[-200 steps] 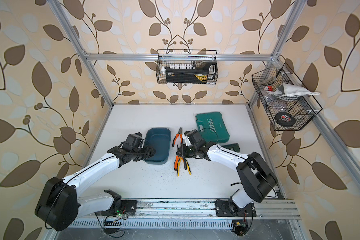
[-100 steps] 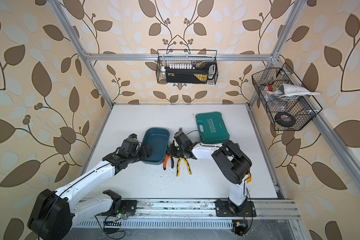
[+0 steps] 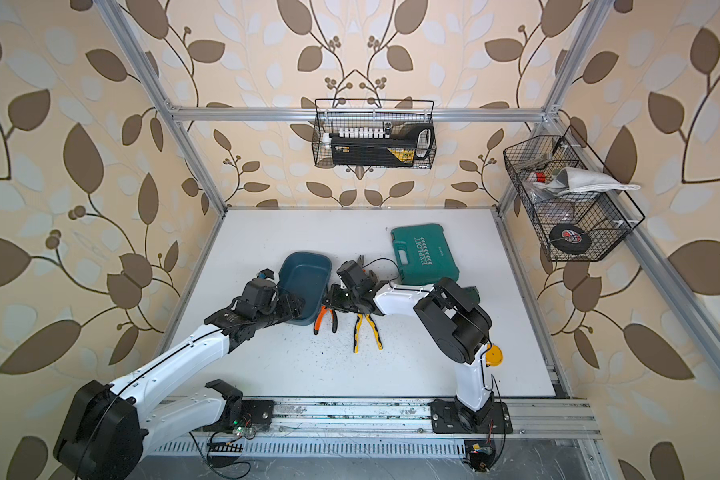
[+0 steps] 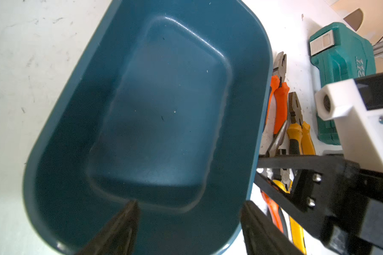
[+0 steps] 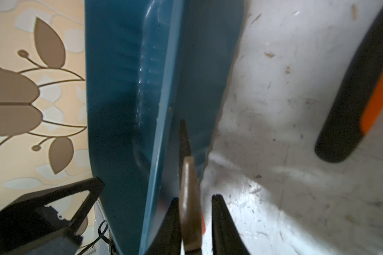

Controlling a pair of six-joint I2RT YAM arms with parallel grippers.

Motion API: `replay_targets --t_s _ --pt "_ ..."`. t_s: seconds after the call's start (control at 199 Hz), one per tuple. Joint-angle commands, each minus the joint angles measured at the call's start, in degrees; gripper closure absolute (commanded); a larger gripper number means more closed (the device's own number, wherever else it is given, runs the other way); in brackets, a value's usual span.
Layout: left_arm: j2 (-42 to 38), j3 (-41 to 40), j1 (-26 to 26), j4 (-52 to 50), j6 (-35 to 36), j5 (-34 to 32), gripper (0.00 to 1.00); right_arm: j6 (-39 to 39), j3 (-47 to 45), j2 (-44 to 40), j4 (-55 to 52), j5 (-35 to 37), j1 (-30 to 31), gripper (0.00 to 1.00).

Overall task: Take the pliers out of the storage box
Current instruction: Move the storage box to the center of the board, then place the pliers at the center of the board.

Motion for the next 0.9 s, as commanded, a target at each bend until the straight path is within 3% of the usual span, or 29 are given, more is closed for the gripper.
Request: replay_targets --t_s 0.0,0.422,0.899 --pt "-1.5 -0.4 0.3 2.0 0.0 1.8 0.24 -2.4 -3.2 -5.2 -3.4 2.2 1.3 0.94" --pt "0.8 0.3 0.2 2.7 0.4 3.5 0.24 -1.6 -7.2 -4.4 -3.3 6.1 3.3 0.90" --pt "0.5 0.2 0.2 2.5 0.8 3.8 0.24 -0.1 -6.2 -0.6 -4.3 9.3 4.0 0.59"
